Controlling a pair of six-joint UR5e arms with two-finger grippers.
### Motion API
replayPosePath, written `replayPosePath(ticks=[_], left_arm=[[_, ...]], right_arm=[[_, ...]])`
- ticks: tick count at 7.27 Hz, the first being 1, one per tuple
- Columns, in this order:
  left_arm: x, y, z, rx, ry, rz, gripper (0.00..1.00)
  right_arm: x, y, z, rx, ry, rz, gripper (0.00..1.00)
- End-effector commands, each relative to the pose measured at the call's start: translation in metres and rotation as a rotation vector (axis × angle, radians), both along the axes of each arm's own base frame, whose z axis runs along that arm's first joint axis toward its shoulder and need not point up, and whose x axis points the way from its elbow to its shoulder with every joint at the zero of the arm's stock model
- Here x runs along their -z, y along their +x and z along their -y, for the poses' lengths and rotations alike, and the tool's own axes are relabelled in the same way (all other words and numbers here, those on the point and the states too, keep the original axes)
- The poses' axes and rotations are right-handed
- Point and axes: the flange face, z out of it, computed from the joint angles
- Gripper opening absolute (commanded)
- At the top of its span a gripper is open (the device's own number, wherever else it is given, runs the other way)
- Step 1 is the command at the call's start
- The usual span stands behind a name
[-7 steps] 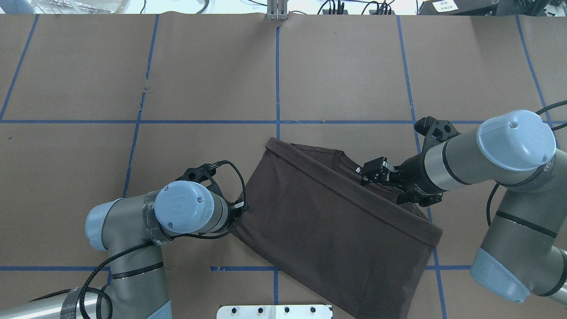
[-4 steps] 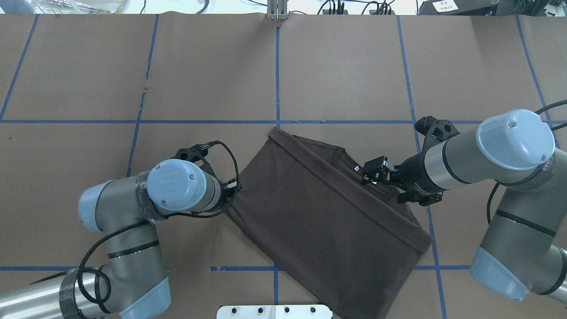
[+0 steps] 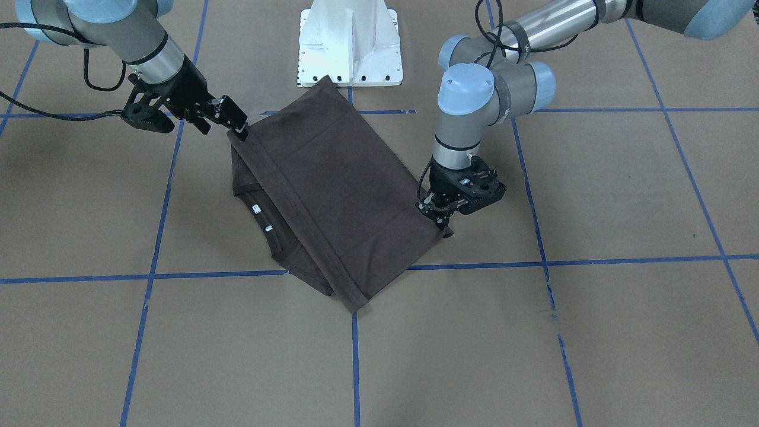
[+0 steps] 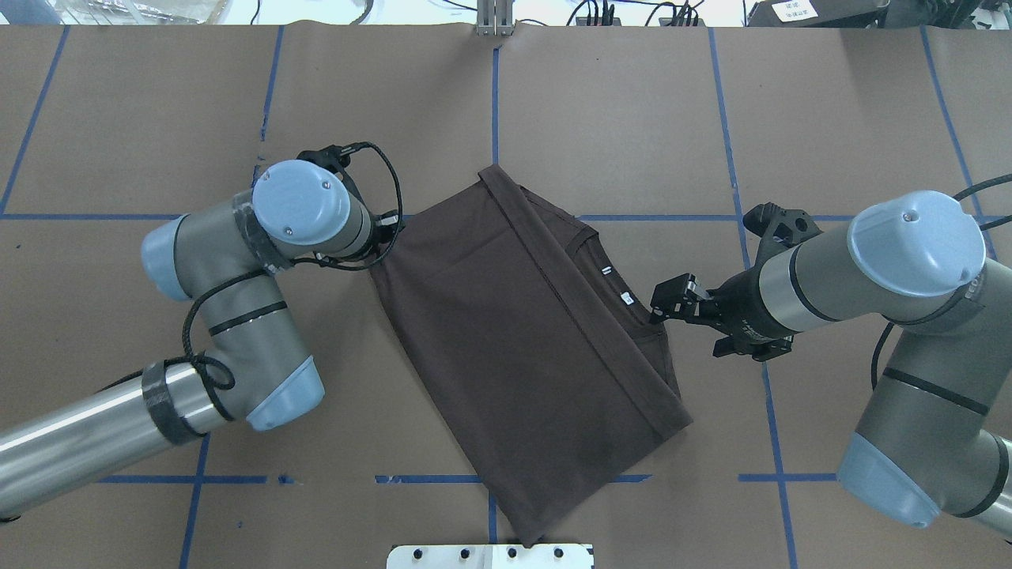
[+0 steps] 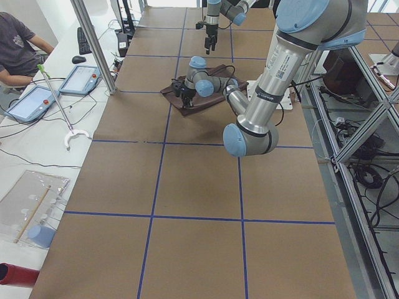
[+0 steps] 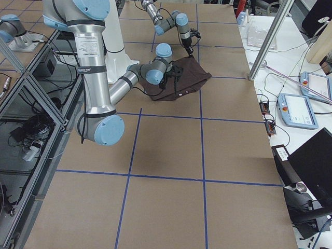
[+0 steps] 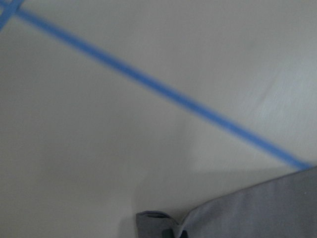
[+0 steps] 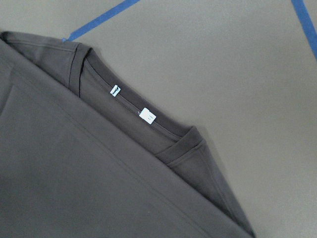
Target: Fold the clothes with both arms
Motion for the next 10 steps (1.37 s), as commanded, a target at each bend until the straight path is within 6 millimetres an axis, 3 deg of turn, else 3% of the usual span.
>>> replayPosePath(ticks=[1, 3, 4, 7, 9, 10], left_arm=[[0.004, 0.005, 0.078, 0.006, 0.105, 0.001, 0.0], [0.016, 0.022, 0.11, -0.052, 0.226, 0.006, 0.0], [0.013, 0.017, 0.119, -0.046, 0.268, -0.019, 0.0], [0.006, 0.024, 0.13, -0.043, 0.34, -0.007, 0.0], [0.022, 0.035, 0.138, -0.044, 0.35, -0.019, 0.0], [0.014, 0.037, 0.14, -0.04, 0.368, -0.037, 0.0]], right_arm=[[-0.004, -0.002, 0.003, -0.007, 0.001, -0.01, 1.0], [-0.001, -0.006, 0.006, -0.006, 0.008, -0.006, 1.0], [0.005, -0.007, 0.007, -0.007, 0.015, 0.002, 1.0], [0.008, -0.008, 0.009, -0.016, 0.023, 0.002, 1.0], [0.006, -0.01, 0.01, -0.019, 0.023, -0.002, 1.0], [0.006, -0.009, 0.01, -0.02, 0.022, -0.003, 1.0]])
